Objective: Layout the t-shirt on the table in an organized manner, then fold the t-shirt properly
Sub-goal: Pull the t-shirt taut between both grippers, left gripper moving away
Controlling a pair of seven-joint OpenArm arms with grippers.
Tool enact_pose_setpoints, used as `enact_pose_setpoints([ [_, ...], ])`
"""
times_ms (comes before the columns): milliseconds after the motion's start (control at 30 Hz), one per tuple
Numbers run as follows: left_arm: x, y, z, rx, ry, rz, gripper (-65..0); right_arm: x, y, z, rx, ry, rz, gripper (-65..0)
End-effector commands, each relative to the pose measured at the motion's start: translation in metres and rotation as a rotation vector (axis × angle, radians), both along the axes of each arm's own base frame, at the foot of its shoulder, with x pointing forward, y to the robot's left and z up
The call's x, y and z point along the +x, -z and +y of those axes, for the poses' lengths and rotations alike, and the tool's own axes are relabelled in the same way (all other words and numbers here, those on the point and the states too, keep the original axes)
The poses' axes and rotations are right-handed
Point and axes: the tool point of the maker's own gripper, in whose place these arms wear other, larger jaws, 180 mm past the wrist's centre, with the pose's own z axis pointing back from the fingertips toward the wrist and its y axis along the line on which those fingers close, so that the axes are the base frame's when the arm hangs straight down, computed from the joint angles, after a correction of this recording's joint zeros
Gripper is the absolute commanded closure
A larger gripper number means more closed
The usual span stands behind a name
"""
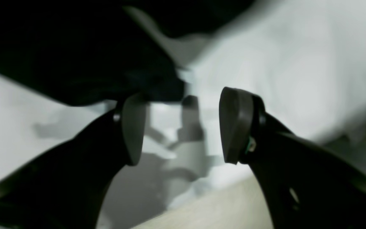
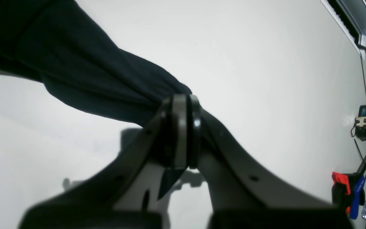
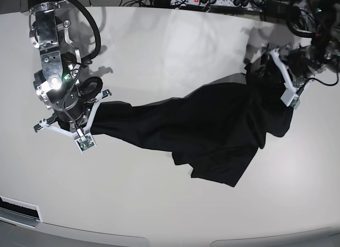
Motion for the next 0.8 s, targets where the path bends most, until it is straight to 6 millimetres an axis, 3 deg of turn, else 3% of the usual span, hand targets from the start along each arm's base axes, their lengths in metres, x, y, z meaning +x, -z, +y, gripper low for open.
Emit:
enact_pose_setpoints([
  [0,0.01,-0.007,0.002,0.005,-0.03,-0.049,-37.3,0.01,-0.014,-0.002,-0.004,0.0,-0.053,0.0],
  [133,0.015,0.004,-0.005,0.004,-0.151,-0.075,-37.3,0.01,-0.014,-0.002,-0.003,-0.001,-0.056,0.0],
  [400,0.007,0.047,-0.008,-0.025,-0.298,-0.019,-37.3,0.01,-0.014,-0.002,-0.003,-0.001,-0.056,0.0],
  [633,0.018,0.075,0.01,0.011,-0.346,0.049,-36.4,0.01,-0.014,-0.002,-0.003,-0.001,-0.056,0.0],
  [667,0.02,0.077,0.014,0.024,-0.347,0.059,-31.8,0.01,-0.014,-0.002,-0.003,-0.002,-0.056,0.0],
  [767,0.02,0.076,0.023,0.062,-0.326,0.114,0.0,0.011,-0.015,-0.002,-0.003,-0.002,-0.059,0.0],
])
